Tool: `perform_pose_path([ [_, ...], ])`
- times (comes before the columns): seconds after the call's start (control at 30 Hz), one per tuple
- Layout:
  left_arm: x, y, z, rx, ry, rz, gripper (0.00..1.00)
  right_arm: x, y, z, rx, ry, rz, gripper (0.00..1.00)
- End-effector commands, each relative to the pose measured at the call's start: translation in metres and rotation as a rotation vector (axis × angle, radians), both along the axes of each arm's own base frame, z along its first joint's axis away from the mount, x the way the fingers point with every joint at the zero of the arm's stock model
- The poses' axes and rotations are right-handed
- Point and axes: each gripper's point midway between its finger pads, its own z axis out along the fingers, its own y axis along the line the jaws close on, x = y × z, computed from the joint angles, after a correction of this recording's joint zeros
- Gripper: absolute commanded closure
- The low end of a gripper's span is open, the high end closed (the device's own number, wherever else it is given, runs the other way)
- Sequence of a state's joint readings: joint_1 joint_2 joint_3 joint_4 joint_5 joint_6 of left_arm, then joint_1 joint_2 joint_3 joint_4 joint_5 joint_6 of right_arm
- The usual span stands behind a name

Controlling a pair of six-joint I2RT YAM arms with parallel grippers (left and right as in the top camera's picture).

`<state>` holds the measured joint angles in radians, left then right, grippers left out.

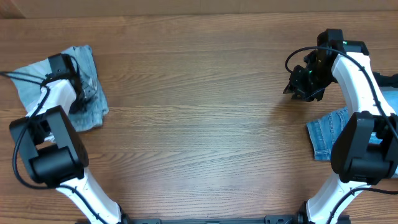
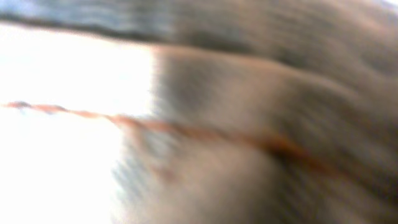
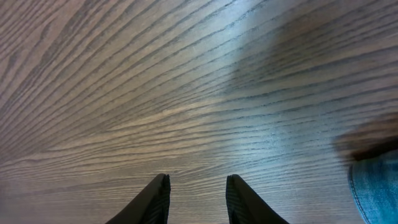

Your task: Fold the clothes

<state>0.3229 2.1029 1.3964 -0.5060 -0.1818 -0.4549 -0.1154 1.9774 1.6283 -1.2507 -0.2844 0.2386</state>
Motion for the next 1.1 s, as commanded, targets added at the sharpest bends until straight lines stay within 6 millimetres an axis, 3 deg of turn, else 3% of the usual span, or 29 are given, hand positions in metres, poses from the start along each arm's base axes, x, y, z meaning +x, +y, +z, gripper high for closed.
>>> perform_pose_path([
  [0.0,0.026,-0.07,-0.076,-0.106,0.094,-0.255,0.96,0.0,0.002,0.015,0.003,-0.037,0.007,0.66],
  [0.1,0.07,-0.099,-0.064,-0.038,0.042,-0.414,0.96,-0.003,0.002,0.015,0.001,-0.024,0.007,0.67],
  [0.17,0.084,-0.123,-0.061,0.004,0.038,-0.52,0.96,-0.003,0.002,0.015,0.001,-0.025,0.006,0.67],
  [0.23,0.084,-0.129,-0.054,0.053,0.078,-0.543,0.96,-0.003,0.002,0.015,0.001,-0.024,0.007,0.67],
  [0.3,0.091,-0.12,-0.033,0.102,0.102,-0.526,0.95,-0.003,0.002,0.015,0.001,-0.024,0.007,0.67],
  [0.4,0.119,-0.094,0.01,0.117,0.011,-0.45,0.94,-0.004,0.002,0.015,0.003,-0.021,0.006,0.67],
  [0.5,0.125,-0.096,0.067,0.084,0.007,-0.468,0.94,-0.005,0.002,0.015,0.003,-0.014,0.006,0.67],
  [0.6,0.131,-0.113,0.161,0.103,-0.091,-0.501,0.82,-0.005,0.002,0.015,0.003,-0.015,0.006,0.67],
  [0.67,0.122,-0.116,0.208,0.117,-0.134,-0.502,0.71,-0.007,0.003,0.015,0.004,-0.007,0.005,0.67],
  [0.73,0.105,-0.098,0.226,0.174,-0.1,-0.454,0.65,-0.008,0.003,0.015,0.004,-0.004,0.006,0.67],
  [0.77,0.1,-0.081,0.226,0.213,-0.075,-0.416,0.68,-0.008,0.003,0.015,0.004,-0.005,0.006,0.67],
  [0.83,0.096,-0.058,0.2,0.2,-0.01,-0.382,0.74,-0.008,0.003,0.015,0.005,-0.005,0.006,0.67],
  [0.9,0.079,-0.038,0.149,0.132,0.112,-0.348,0.85,-0.008,0.003,0.015,0.008,-0.001,0.006,0.67],
  [0.97,0.052,-0.024,0.091,0.074,0.256,-0.321,0.87,-0.009,0.003,0.015,0.008,0.001,0.006,0.67],
  [1.07,0.041,-0.027,0.038,0.022,0.297,-0.341,0.87,-0.009,0.004,0.015,0.009,0.0,0.006,0.67],
])
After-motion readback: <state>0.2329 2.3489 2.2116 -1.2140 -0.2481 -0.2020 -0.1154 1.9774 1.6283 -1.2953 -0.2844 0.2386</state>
